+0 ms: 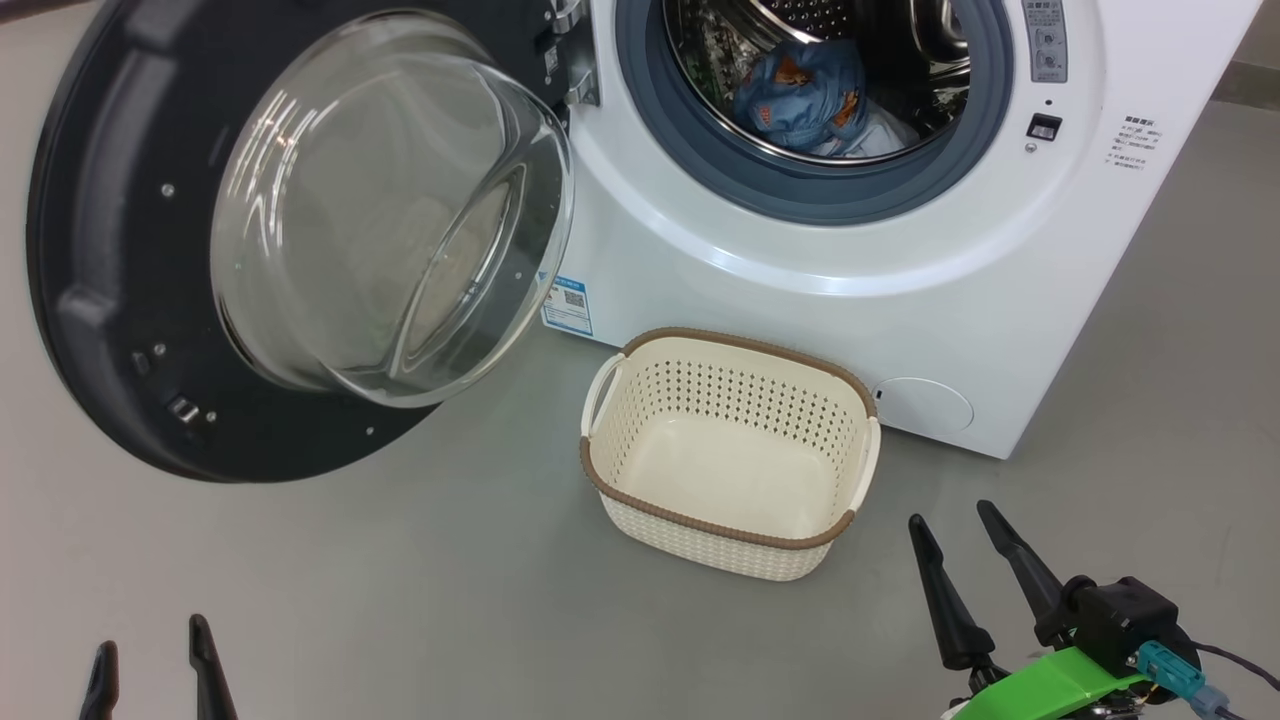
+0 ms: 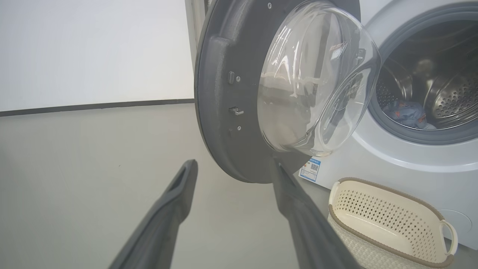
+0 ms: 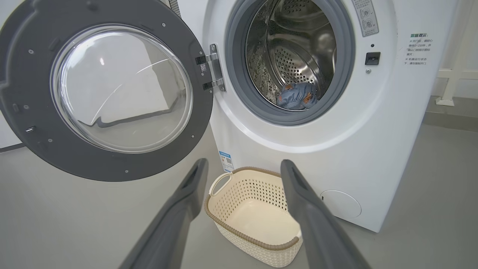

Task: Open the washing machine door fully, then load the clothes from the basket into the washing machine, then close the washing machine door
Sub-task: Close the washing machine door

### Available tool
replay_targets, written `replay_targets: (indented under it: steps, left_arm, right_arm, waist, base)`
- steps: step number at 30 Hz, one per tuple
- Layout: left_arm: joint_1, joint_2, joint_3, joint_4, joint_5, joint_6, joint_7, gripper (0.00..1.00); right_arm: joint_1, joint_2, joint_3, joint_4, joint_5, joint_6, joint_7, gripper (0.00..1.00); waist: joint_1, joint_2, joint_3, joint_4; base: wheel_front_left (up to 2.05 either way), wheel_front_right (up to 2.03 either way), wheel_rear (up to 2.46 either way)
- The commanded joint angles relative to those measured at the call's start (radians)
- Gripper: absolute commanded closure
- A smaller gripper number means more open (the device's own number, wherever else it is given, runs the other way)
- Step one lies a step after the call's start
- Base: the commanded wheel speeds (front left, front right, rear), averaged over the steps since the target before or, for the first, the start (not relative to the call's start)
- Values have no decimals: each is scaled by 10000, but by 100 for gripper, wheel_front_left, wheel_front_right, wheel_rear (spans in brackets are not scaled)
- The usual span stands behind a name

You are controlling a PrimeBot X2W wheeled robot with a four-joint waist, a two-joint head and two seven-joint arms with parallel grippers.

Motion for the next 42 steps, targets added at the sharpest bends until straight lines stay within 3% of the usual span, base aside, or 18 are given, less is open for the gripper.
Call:
replay_targets:
  steps: [1, 7, 8, 9, 10, 28, 38, 42]
  left_arm:
    - [-223, 62, 318, -210, -26, 63, -53, 0]
    - [-201, 62, 322, -188, -94, 50, -53, 0]
    - [-193, 62, 315, -145, -122, 27, -53, 54]
    - [-195, 62, 316, -109, -163, 14, -53, 88]
    - [-200, 62, 315, -72, -200, -1, -53, 100]
    - [-641, 62, 688, -41, -876, -319, -53, 100]
    - [-1166, 62, 1488, -270, -1243, -700, -53, 100]
    - [-1685, 74, 2165, -228, -1678, -1072, -53, 100]
  right_arm:
    - [-155, -60, 258, -200, -56, 16, -49, 0]
    - [-150, -82, 266, -178, -30, 16, -49, 0]
    - [-148, -81, 264, -176, -30, 16, -49, 0]
    - [-148, -80, 260, -175, -29, 16, -49, 0]
    - [-147, -77, 256, -175, -28, 16, -49, 0]
    - [-219, -77, 252, -202, -15, 16, -49, 0]
    - [-247, -87, 271, -217, -16, 16, -49, 0]
    - [-251, -110, 273, -209, -7, 16, -49, 0]
  waist:
    - [0, 0, 1, -11]
    - [0, 0, -5, -66]
    - [0, 0, -5, -74]
    - [0, 0, -4, -79]
    - [0, 0, -3, -84]
    - [0, 0, 139, -195]
    - [0, 0, 151, -313]
    - [0, 0, 140, -337]
  base:
    - [0, 0, 0]
    - [0, 0, 0]
    - [0, 0, 0]
    - [0, 0, 0]
    - [0, 0, 0]
    - [0, 0, 0]
    - [0, 0, 0]
    - [0, 0, 0]
